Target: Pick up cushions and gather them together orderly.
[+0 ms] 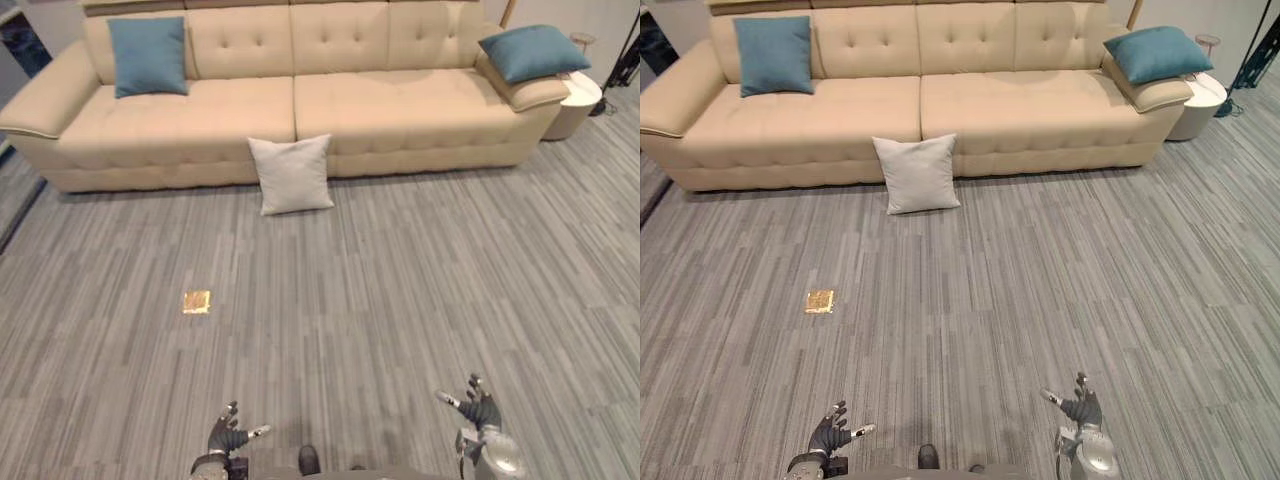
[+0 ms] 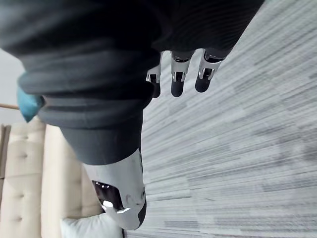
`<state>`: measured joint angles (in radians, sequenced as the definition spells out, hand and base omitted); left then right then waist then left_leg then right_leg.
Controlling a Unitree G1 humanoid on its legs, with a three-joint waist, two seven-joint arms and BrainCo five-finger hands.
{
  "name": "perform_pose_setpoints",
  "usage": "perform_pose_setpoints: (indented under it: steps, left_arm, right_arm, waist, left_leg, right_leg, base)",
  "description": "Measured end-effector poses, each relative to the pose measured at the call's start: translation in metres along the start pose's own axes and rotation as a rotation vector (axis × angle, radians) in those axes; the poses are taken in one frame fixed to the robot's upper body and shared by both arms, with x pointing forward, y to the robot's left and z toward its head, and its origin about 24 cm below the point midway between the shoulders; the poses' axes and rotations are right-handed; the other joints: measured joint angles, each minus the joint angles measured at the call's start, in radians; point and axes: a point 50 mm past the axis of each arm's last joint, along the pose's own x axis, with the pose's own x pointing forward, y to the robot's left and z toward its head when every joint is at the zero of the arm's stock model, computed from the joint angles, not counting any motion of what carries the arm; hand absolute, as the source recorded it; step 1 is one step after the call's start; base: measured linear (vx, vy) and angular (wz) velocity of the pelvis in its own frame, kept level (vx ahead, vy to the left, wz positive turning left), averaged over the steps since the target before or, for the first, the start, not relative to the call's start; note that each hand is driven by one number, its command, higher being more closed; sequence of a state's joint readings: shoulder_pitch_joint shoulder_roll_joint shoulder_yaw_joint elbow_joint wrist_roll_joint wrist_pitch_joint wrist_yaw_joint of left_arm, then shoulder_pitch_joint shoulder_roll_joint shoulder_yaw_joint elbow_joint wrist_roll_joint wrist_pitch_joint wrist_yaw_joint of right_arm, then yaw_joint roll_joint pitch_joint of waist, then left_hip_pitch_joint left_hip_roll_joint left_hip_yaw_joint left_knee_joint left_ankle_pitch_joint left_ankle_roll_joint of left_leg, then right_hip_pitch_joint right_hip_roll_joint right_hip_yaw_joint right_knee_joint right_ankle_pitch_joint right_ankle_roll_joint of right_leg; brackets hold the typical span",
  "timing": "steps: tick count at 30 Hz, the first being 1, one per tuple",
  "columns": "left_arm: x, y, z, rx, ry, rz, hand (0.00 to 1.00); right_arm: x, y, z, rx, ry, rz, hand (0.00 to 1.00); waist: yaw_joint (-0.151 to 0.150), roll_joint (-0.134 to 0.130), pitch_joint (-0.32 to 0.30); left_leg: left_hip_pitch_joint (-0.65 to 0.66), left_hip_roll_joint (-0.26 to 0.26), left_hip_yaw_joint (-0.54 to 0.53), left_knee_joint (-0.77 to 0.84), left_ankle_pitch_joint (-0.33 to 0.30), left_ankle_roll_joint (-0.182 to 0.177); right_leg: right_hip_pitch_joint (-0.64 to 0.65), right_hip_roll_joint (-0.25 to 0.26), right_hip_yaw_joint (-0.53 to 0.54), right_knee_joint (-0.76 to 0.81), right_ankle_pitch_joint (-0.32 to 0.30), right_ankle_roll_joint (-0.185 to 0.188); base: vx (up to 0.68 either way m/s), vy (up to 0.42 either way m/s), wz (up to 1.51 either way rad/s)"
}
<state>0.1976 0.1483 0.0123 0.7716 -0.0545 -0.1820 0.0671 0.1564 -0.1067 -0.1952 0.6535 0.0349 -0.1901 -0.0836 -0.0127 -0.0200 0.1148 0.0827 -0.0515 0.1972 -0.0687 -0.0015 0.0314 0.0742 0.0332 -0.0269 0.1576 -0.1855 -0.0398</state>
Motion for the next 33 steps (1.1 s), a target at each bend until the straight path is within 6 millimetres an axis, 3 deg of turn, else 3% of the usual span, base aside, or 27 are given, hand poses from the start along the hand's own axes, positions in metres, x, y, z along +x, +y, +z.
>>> perform_pose_setpoints:
  steps: [8, 9, 10, 12, 13, 18, 20, 21, 22, 24, 25, 27, 29, 30, 31, 32, 33]
  left_arm:
    - [0.002, 0.006, 0.01, 0.042, -0.045, 0.003, 0.0]
    - [0.003, 0.005, 0.013, 0.039, -0.054, 0.001, 0.0]
    - [0.004, 0.004, 0.015, 0.037, -0.059, 0.0, 0.0]
    - [0.005, 0.007, 0.018, 0.044, -0.071, 0.006, 0.0]
    - [0.008, 0.003, 0.025, 0.036, -0.09, -0.002, 0.0]
    - [0.007, -0.005, 0.032, 0.012, -0.122, -0.015, 0.0]
    - [0.007, -0.007, 0.038, 0.006, -0.149, -0.019, 0.0]
    - [0.007, -0.007, 0.041, 0.003, -0.16, -0.019, 0.0]
    - [0.007, -0.007, 0.042, 0.003, -0.168, -0.018, 0.0]
    - [0.006, -0.005, 0.043, 0.003, -0.173, -0.012, 0.0]
    - [0.006, -0.003, 0.042, 0.007, -0.17, -0.004, 0.0]
    - [0.006, 0.0, 0.041, 0.011, -0.165, 0.013, 0.0]
    - [0.009, 0.002, 0.048, 0.011, -0.184, 0.018, 0.0]
    - [0.011, 0.003, 0.054, 0.006, -0.197, 0.021, 0.0]
    - [0.013, 0.003, 0.059, 0.001, -0.21, 0.023, 0.0]
    - [0.014, 0.002, 0.061, -0.001, -0.215, 0.02, 0.0]
    - [0.016, -0.002, 0.063, -0.008, -0.213, 0.01, 0.0]
  right_arm:
    - [0.005, 0.003, 0.008, -0.077, -0.025, 0.056, 0.0]
    - [0.006, 0.002, 0.01, -0.081, -0.031, 0.058, 0.0]
    - [0.007, 0.001, 0.012, -0.087, -0.037, 0.059, 0.0]
    - [0.01, 0.0, 0.016, -0.099, -0.047, 0.063, 0.0]
    - [0.011, -0.005, 0.013, -0.112, -0.03, 0.054, 0.0]
    - [0.014, -0.003, 0.015, -0.122, -0.021, 0.054, 0.0]
    - [0.017, -0.002, 0.021, -0.12, -0.037, 0.054, 0.0]
    - [0.018, -0.001, 0.022, -0.119, -0.04, 0.055, 0.0]
    - [0.018, 0.001, 0.023, -0.12, -0.042, 0.058, 0.0]
    - [0.016, 0.004, 0.02, -0.13, -0.036, 0.071, 0.0]
    - [0.013, 0.008, 0.015, -0.135, -0.02, 0.084, 0.0]
    - [0.012, 0.013, 0.014, -0.142, -0.02, 0.1, 0.0]
    - [0.013, 0.015, 0.016, -0.135, -0.026, 0.098, 0.0]
    - [0.014, 0.014, 0.018, -0.135, -0.032, 0.096, 0.0]
    - [0.014, 0.013, 0.019, -0.134, -0.034, 0.091, 0.0]
    - [0.015, 0.011, 0.018, -0.138, -0.034, 0.086, 0.0]
    - [0.014, 0.005, 0.016, -0.148, -0.025, 0.072, 0.0]
  waist:
    - [0.0, 0.008, 0.005]
    - [0.001, 0.031, 0.019]
    - [0.003, 0.042, 0.025]
    - [0.002, 0.019, 0.039]
    - [-0.01, 0.029, 0.047]
    - [0.001, 0.041, 0.059]
    - [0.0, 0.043, 0.065]
    - [0.0, 0.041, 0.076]
    - [0.0, 0.041, 0.086]
    - [-0.002, 0.026, 0.102]
    - [-0.001, 0.024, 0.11]
    - [-0.003, 0.031, 0.117]
    - [-0.01, 0.027, 0.123]
    - [-0.021, 0.03, 0.13]
    - [-0.035, 0.027, 0.128]
    - [-0.042, 0.022, 0.126]
    - [-0.056, 0.039, 0.129]
  left_leg:
    - [0.007, 0.026, 0.001, 0.039, -0.007, 0.002]
    - [0.009, 0.065, -0.002, 0.056, -0.014, 0.007]
    - [0.002, 0.084, -0.007, 0.075, -0.025, -0.001]
    - [-0.021, 0.071, 0.0, 0.129, -0.087, -0.034]
    - [-0.042, 0.089, -0.005, 0.155, -0.125, -0.04]
    - [-0.102, 0.123, -0.001, 0.252, -0.196, -0.055]
    - [-0.125, 0.119, 0.001, 0.291, -0.228, -0.04]
    - [-0.122, 0.109, 0.004, 0.311, -0.249, -0.023]
    - [-0.117, 0.102, 0.001, 0.342, -0.279, -0.017]
    - [-0.083, 0.078, -0.017, 0.396, -0.333, 0.009]
    - [-0.055, 0.072, -0.021, 0.417, -0.367, 0.021]
    - [-0.021, 0.071, -0.039, 0.416, -0.403, 0.027]
    - [0.01, 0.076, -0.064, 0.388, -0.416, 0.024]
    - [0.041, 0.091, -0.082, 0.357, -0.41, 0.013]
    - [0.082, 0.097, -0.108, 0.309, -0.407, 0.007]
    - [0.101, 0.101, -0.124, 0.284, -0.404, -0.015]
    - [0.125, 0.114, -0.152, 0.265, -0.4, -0.041]
  right_leg:
    - [-0.011, 0.018, 0.0, 0.073, 0.02, 0.004]
    - [-0.052, 0.042, -0.001, 0.136, 0.018, 0.011]
    - [-0.064, 0.036, -0.007, 0.106, -0.032, -0.015]
    - [-0.059, -0.035, 0.023, -0.006, 0.048, 0.053]
    - [-0.055, -0.022, 0.015, -0.018, 0.038, 0.036]
    - [-0.09, 0.004, 0.027, 0.006, 0.03, 0.046]
    - [-0.144, -0.005, 0.027, 0.111, -0.018, 0.08]
    - [-0.193, -0.02, 0.023, 0.246, -0.054, 0.128]
    - [-0.263, -0.039, 0.012, 0.433, -0.067, 0.143]
    - [-0.372, -0.08, -0.002, 0.717, -0.021, 0.129]
    - [-0.416, -0.084, 0.0, 0.815, -0.054, 0.12]
    - [-0.476, -0.084, -0.018, 0.805, -0.108, 0.111]
    - [-0.536, -0.076, -0.048, 0.68, -0.107, 0.115]
    - [-0.559, -0.059, -0.056, 0.533, -0.078, 0.106]
    - [-0.563, -0.041, -0.051, 0.353, -0.003, 0.106]
    - [-0.556, -0.033, -0.051, 0.312, 0.091, 0.082]
    - [-0.544, -0.027, -0.066, 0.317, 0.145, 0.009]
  base:
    - [0.1, -0.068, 0.01]
    - [0.03, -0.064, -0.17]
    - [0.04, -0.054, -0.26]
    - [0.05, -0.031, 0.0]
    - [0.03, -0.075, 0.14]
    - [0.03, -0.056, -0.09]
    - [0.04, 0.036, -0.05]
    - [0.02, 0.089, 0.04]
    - [0.03, 0.099, 0.11]
    - [0.14, 0.086, 0.26]
    - [0.25, 0.082, 0.21]
    - [0.31, 0.052, 0.26]
    - [0.37, -0.002, 0.41]
    - [0.47, -0.054, 0.57]
    - [0.63, -0.097, 0.64]
    - [0.58, -0.09, 0.67]
    - [0.59, -0.109, 0.54]
